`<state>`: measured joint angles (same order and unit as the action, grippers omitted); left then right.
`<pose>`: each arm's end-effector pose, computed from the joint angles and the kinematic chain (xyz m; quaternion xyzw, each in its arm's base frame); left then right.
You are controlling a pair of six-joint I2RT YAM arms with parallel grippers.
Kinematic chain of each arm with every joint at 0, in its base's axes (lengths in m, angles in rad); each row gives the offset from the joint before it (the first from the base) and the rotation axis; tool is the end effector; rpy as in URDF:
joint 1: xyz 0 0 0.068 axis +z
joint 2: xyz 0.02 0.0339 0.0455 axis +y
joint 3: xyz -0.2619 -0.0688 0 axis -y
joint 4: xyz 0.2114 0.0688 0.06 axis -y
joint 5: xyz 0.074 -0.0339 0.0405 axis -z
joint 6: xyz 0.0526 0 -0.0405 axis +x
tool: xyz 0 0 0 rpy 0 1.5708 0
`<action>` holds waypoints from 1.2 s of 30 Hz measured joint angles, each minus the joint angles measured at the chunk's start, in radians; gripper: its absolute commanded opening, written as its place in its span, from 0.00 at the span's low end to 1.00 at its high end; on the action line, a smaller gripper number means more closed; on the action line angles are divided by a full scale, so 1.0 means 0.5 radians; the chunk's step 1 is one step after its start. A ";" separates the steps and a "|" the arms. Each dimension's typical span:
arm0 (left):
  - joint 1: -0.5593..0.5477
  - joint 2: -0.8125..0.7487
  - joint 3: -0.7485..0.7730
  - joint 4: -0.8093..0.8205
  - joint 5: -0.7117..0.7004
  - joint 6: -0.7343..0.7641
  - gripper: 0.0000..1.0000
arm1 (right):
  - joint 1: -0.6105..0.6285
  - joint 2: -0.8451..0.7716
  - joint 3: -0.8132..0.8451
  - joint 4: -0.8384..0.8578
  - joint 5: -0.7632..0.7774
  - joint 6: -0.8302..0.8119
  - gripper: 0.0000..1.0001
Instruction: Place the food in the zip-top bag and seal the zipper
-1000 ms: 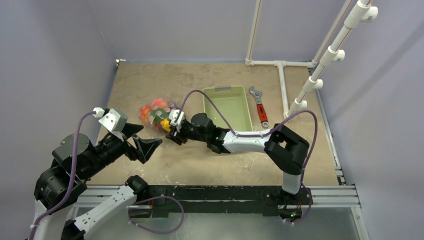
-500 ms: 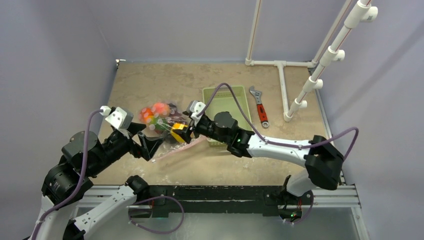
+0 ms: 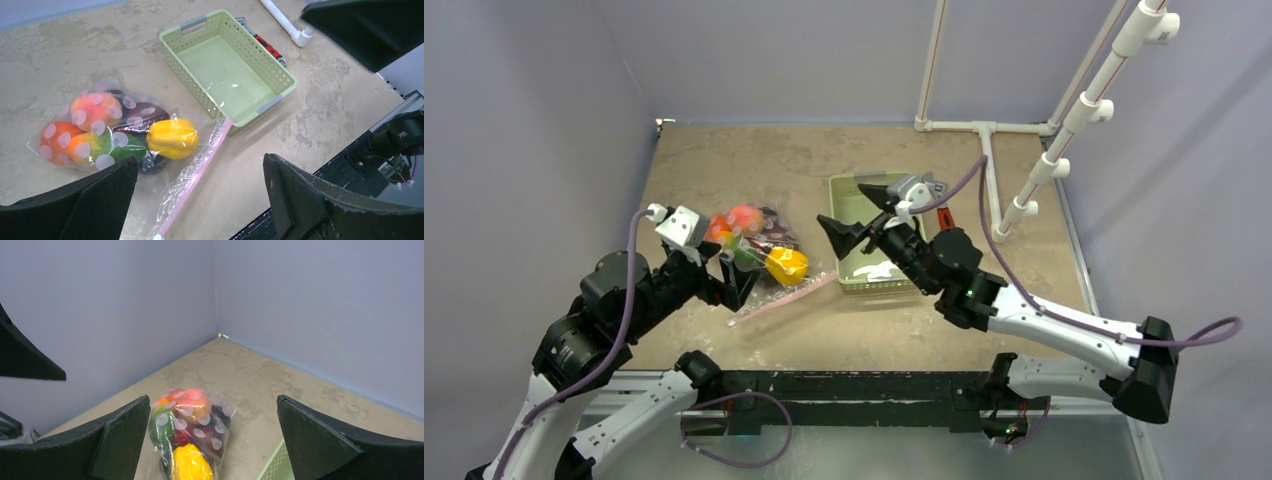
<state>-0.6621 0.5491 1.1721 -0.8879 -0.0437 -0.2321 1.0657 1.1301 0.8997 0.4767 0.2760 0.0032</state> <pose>0.0451 -0.0323 0.3891 0.1565 0.7787 -0.2470 0.5552 0.1329 0.2107 0.3909 -0.2150 0.5801 0.3251 0.7153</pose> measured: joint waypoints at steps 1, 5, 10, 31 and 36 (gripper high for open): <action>0.000 0.005 -0.021 0.017 -0.012 -0.008 0.97 | -0.002 -0.052 -0.012 -0.008 0.051 0.016 0.99; 0.000 0.055 -0.085 0.069 -0.050 -0.034 0.99 | -0.002 -0.186 -0.018 -0.083 0.223 0.107 0.99; 0.000 0.201 -0.154 0.141 -0.155 -0.077 0.99 | -0.005 -0.221 0.006 -0.342 0.503 0.397 0.99; 0.462 0.614 -0.513 0.549 -0.185 -0.164 0.98 | -1.053 -0.251 0.012 -0.802 -0.142 0.638 0.99; 0.603 0.632 -0.616 0.609 -0.026 -0.166 0.98 | -1.058 -0.340 -0.043 -0.764 -0.302 0.638 0.99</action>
<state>-0.3603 0.8654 0.8639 -0.5835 -0.0566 -0.3149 0.5365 0.9604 0.8783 0.0948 0.1249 0.3222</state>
